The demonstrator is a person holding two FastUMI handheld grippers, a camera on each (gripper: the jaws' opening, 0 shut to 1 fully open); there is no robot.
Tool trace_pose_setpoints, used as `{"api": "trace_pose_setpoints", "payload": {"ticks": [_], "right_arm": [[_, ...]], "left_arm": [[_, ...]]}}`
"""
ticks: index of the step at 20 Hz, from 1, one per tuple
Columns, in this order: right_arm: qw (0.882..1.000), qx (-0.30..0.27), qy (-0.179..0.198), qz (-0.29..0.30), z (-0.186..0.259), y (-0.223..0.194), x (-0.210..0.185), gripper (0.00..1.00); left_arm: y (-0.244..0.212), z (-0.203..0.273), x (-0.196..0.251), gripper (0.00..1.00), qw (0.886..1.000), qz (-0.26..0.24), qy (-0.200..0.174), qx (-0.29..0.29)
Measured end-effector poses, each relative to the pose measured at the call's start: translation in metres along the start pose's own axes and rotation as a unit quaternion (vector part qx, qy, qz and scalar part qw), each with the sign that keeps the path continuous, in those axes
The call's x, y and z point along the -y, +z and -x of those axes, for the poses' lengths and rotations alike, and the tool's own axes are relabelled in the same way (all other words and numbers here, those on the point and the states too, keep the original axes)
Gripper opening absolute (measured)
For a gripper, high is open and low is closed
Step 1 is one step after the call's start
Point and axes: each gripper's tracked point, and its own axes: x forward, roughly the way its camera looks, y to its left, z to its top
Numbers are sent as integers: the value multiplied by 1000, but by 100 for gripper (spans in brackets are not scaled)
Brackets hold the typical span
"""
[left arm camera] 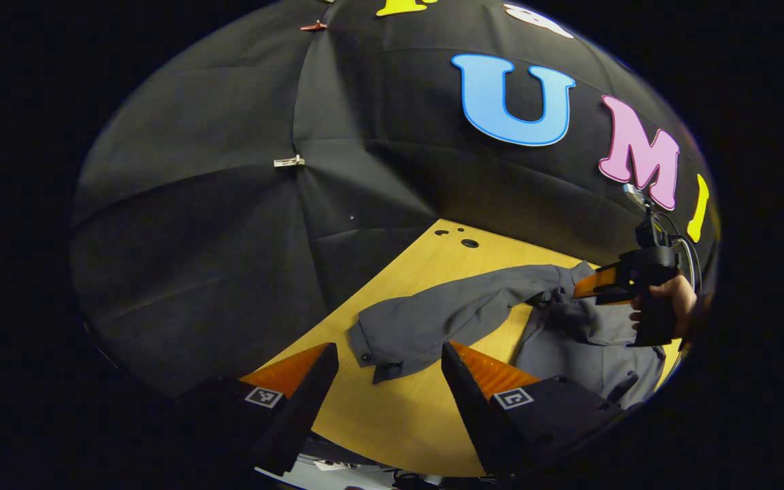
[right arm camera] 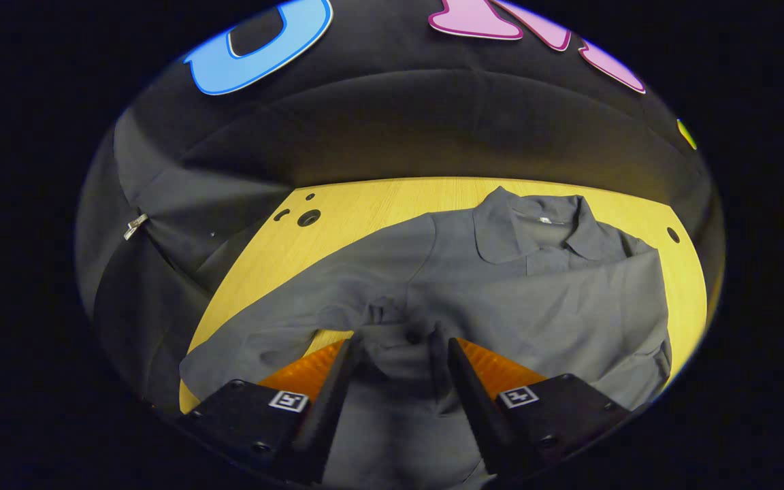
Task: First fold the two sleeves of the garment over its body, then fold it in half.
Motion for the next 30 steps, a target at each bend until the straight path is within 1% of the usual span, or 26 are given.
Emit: {"api": "trace_pose_setpoints", "payload": {"ticks": [1, 2, 4, 5, 7, 9, 11, 17, 19, 20, 21, 23, 26, 28, 29, 30], "right_arm": [[1000, 3, -3, 3, 4, -3, 2, 92], [1000, 9, -7, 8, 14, -2, 6, 100], [999, 25, -24, 16, 32, -2, 20, 99], [999, 30, -28, 17, 41, -4, 28, 99], [999, 31, -40, 12, 60, -12, 46, 99], [998, 30, -53, 4, 79, -21, 68, 99], [997, 29, -74, 3, 99, -34, 94, 99], [992, 20, -124, -16, 159, -77, 152, 99], [990, 19, -140, -26, 178, -90, 167, 99], [988, 19, -146, -34, 188, -97, 171, 99], [987, 19, -151, -43, 198, -103, 175, 99], [985, 22, -162, -58, 219, -114, 184, 99], [981, 23, -179, -73, 248, -131, 194, 99], [978, 27, -189, -81, 262, -135, 199, 99], [977, 29, -194, -82, 267, -137, 202, 99], [976, 31, -198, -83, 271, -138, 204, 99]], "left_arm": [[1, -5, -4, 96, 1000, 6, 3, -1], [3, -12, -8, 96, 1000, 11, 8, 0], [5, -25, -15, 96, 1000, 22, 15, -1], [5, -32, -16, 96, 999, 30, 12, -5], [3, -45, -18, 96, 999, 46, 10, -12], [-1, -60, -23, 96, 998, 51, 18, -19], [-8, -74, -27, 96, 998, 51, 23, -26], [-27, -114, -37, 96, 997, 37, 37, -57], [-38, -121, -35, 96, 996, 34, 30, -75], [-41, -130, -35, 92, 996, 28, 28, -79], [-41, -139, -33, 97, 996, 21, 27, -79], [-43, -150, -29, 96, 996, 9, 25, -83], [-50, -162, -24, 96, 995, 9, 28, -96], [-51, -166, -19, 97, 995, 0, 31, -95], [-51, -167, -16, 98, 995, -11, 30, -95], [-54, -168, -15, 97, 994, -31, 33, -101]]}}
